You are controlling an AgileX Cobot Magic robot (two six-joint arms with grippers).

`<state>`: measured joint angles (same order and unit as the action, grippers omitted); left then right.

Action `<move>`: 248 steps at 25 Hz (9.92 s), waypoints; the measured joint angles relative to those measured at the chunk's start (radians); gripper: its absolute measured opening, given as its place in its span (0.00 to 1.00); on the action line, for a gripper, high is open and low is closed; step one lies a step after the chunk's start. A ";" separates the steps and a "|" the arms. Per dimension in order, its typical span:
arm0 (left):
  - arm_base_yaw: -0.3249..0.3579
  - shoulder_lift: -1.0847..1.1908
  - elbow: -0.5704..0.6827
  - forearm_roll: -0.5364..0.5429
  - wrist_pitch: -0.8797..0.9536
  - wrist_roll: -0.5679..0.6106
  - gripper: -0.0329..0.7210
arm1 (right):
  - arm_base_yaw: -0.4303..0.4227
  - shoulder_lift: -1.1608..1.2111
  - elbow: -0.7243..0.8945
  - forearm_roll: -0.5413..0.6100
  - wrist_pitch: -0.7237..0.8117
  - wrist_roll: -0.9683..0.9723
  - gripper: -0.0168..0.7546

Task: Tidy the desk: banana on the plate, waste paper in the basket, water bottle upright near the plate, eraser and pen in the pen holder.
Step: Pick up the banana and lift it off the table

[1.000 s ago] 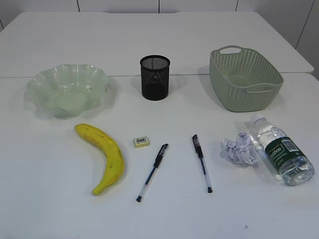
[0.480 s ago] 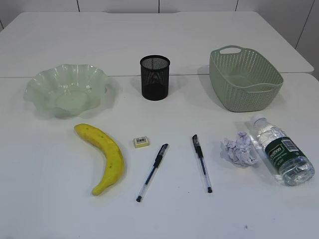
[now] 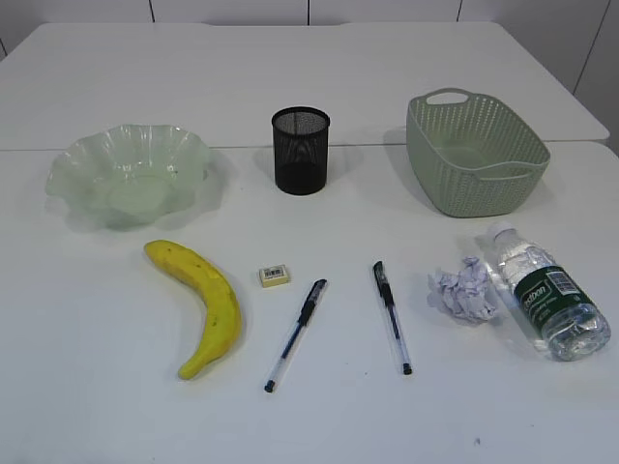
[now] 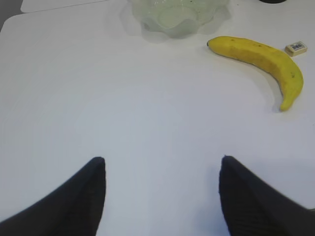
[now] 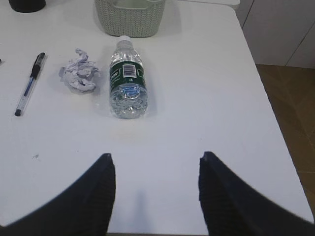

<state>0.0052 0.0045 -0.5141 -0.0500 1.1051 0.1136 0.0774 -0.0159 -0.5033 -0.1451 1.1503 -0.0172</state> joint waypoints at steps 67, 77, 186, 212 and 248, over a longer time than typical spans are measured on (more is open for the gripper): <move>-0.280 1.540 -0.971 -0.179 0.107 0.087 0.71 | 0.000 1.294 -0.812 0.177 0.099 -0.097 0.56; -0.280 1.668 -1.106 -0.182 0.101 -0.396 0.71 | 0.000 1.366 -0.812 0.181 0.099 -0.094 0.56; -0.429 2.161 -1.110 -0.132 -0.078 -0.765 0.71 | 0.000 1.413 -0.814 0.210 0.095 -0.091 0.56; -0.457 2.161 -1.110 -0.110 -0.076 -0.765 0.71 | 0.000 1.413 -0.814 0.212 0.095 -0.091 0.56; -0.462 2.196 -1.110 -0.085 -0.068 -0.744 0.71 | 0.000 1.413 -0.814 0.212 0.095 -0.091 0.56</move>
<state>-0.4565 2.2004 -1.6242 -0.1349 1.0376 -0.6305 0.0774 1.3972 -1.3172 0.0665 1.2457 -0.1079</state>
